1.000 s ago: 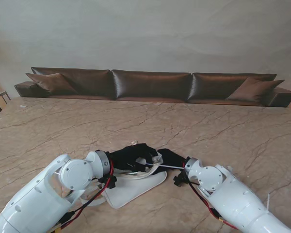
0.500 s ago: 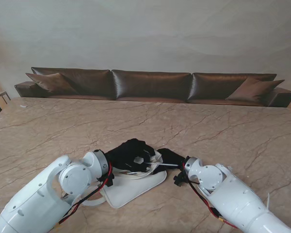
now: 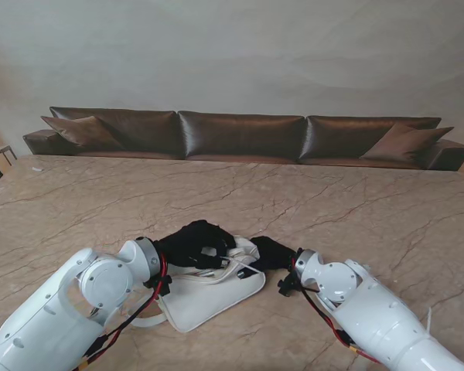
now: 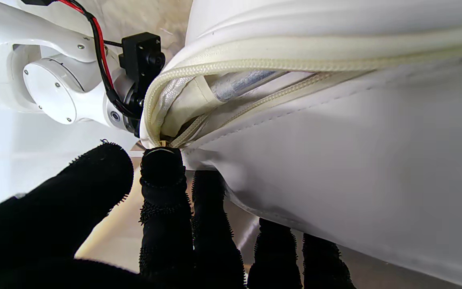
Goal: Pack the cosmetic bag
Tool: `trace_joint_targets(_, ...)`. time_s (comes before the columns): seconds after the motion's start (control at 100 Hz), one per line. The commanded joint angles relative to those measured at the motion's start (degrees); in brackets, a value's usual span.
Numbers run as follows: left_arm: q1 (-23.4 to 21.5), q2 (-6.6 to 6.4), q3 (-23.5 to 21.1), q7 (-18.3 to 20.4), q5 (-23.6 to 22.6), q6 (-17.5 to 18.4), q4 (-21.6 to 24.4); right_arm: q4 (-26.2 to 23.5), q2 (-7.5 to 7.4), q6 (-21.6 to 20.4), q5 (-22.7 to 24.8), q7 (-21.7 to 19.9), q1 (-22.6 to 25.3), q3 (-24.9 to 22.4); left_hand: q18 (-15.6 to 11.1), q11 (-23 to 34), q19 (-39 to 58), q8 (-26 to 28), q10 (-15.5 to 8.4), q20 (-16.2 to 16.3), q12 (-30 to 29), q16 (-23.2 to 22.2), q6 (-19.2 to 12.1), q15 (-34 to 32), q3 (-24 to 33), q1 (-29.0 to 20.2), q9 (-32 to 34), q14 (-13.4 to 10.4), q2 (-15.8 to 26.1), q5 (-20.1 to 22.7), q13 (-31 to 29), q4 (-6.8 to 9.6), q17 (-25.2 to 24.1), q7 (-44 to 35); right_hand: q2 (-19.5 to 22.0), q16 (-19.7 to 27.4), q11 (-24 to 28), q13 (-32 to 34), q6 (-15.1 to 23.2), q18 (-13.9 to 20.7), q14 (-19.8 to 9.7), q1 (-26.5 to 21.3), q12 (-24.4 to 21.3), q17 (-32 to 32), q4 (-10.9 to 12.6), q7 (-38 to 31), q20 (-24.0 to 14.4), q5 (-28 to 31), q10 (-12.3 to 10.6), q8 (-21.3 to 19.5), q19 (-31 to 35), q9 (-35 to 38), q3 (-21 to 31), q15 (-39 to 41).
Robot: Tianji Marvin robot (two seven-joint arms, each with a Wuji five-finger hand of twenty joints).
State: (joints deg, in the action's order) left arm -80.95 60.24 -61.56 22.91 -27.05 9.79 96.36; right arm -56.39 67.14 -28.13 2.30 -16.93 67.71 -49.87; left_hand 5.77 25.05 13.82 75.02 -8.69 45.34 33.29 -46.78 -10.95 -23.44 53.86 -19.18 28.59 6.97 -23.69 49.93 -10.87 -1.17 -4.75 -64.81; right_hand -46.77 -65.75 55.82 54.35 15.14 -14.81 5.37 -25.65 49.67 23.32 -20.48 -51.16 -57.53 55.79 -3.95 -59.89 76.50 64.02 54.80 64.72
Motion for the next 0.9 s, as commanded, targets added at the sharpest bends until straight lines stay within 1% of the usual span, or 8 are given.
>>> trace_joint_targets(0.0,-0.7,-1.03,-1.8,-0.5,-0.2,-0.4,0.2,2.5,-2.21,0.7,1.0,0.0,1.4,-0.5,-0.5,2.6,0.4,0.8,1.3,1.6,1.0,-0.8,-1.8,-0.5,1.4,0.8,1.4,-0.1,1.0,9.8,-0.6,0.15,-1.1,-26.6,11.9,-2.2,7.4,3.7,10.4,-0.1,3.4,-28.5,1.2,-0.2,4.9,-18.0,0.5,18.2,-0.8,-3.2,-0.1,5.8,26.2,6.0)
trace_joint_targets(0.29,-3.0,-1.06,-5.5,-1.0,-1.5,-0.2,0.1,1.0,-2.72,1.5,3.1,1.1,3.3,-2.9,-0.2,0.7,0.0,1.1,2.4,3.8,-0.7,0.0,-2.7,0.5,0.3,1.0,0.5,-0.4,1.7,8.7,-0.6,0.00,-1.2,-26.1,11.8,-2.1,7.4,4.0,10.4,-0.1,3.4,-28.5,1.2,-0.2,4.9,-18.2,0.8,18.7,-0.8,-3.2,0.0,6.1,26.4,5.8)
trace_joint_targets(0.42,-4.5,-0.58,-7.0,-3.7,-2.2,-0.1,-0.4,0.7,-2.84,1.8,3.9,1.6,4.0,-3.8,0.2,-0.9,-0.9,1.5,2.8,3.4,-2.7,0.6,-2.7,1.0,-0.3,0.8,-0.4,-0.5,1.6,7.9,-0.5,-0.27,-1.1,-25.5,11.8,-2.1,7.5,4.0,10.4,-0.1,3.5,-28.5,1.2,-0.2,5.0,-18.2,0.9,18.7,-0.7,-3.2,0.1,6.1,26.5,5.8)
trace_joint_targets(0.46,-4.9,-0.57,-7.5,-4.0,-2.6,0.1,-0.3,0.6,-2.87,2.0,3.9,1.6,4.1,-4.0,0.3,-1.4,-1.3,1.7,2.7,3.1,-3.7,1.1,-2.8,1.5,-0.7,1.0,-0.5,-0.7,1.8,7.6,-0.6,-0.62,-0.9,-25.2,11.8,-2.2,7.5,3.9,10.1,-0.1,3.6,-28.5,1.2,-0.2,5.0,-18.2,0.9,18.7,-0.6,-3.2,0.1,6.1,26.4,5.7)
trace_joint_targets(0.58,-5.8,-0.40,-8.5,-5.4,-3.8,0.7,-0.6,0.2,-2.82,2.1,4.5,2.5,4.8,-4.9,0.5,-1.6,-1.1,1.8,2.7,3.2,-4.5,1.4,-3.2,1.5,-0.7,1.1,-0.2,-0.7,1.9,7.5,-1.3,-0.66,-0.9,-25.0,11.8,-2.2,7.5,3.9,10.0,-0.1,3.6,-28.5,1.2,-0.2,5.0,-18.2,1.0,18.8,-0.4,-3.1,0.1,6.1,26.4,5.7)
trace_joint_targets(0.71,-6.1,0.01,-8.2,-7.4,-3.3,1.0,-1.7,0.4,-2.36,2.1,3.9,3.7,5.1,-5.1,0.8,-2.0,-0.5,2.0,2.6,4.1,-5.9,1.7,-2.8,1.5,-0.5,0.8,0.0,-0.7,1.9,7.5,-1.8,-0.80,-1.3,-24.8,11.7,-2.4,7.5,3.8,9.7,-0.6,4.2,-28.5,1.1,-0.3,5.0,-18.2,1.3,18.8,0.0,-3.0,-0.3,6.1,26.4,5.6)
trace_joint_targets(0.79,-5.9,0.17,-7.3,-8.3,-3.2,1.5,-2.2,1.0,-1.79,1.5,4.0,5.5,4.9,-4.8,0.9,-1.9,-0.5,2.0,2.7,4.2,-6.1,1.7,-2.8,1.5,-0.5,0.8,-0.3,-0.8,2.2,7.5,-1.8,-0.83,-1.2,-24.8,11.7,-2.3,7.2,4.1,9.2,-1.0,4.1,-28.3,0.9,0.0,5.1,-17.4,1.2,18.6,0.0,-2.5,-0.3,6.1,26.4,5.4)
trace_joint_targets(0.89,-5.7,0.35,-6.0,-9.3,-3.2,2.0,-2.2,1.0,-1.11,1.1,4.3,8.1,4.9,-4.7,0.7,-1.6,-0.6,2.1,2.6,4.2,-6.0,1.6,-2.7,1.3,-0.6,1.1,-0.9,-0.9,2.8,6.9,-1.5,-0.89,-1.2,-24.5,10.6,-0.7,4.3,4.5,8.3,-0.7,4.2,-27.6,-1.0,0.9,5.4,-13.2,1.3,16.7,-0.4,0.0,0.0,6.3,26.5,3.6)
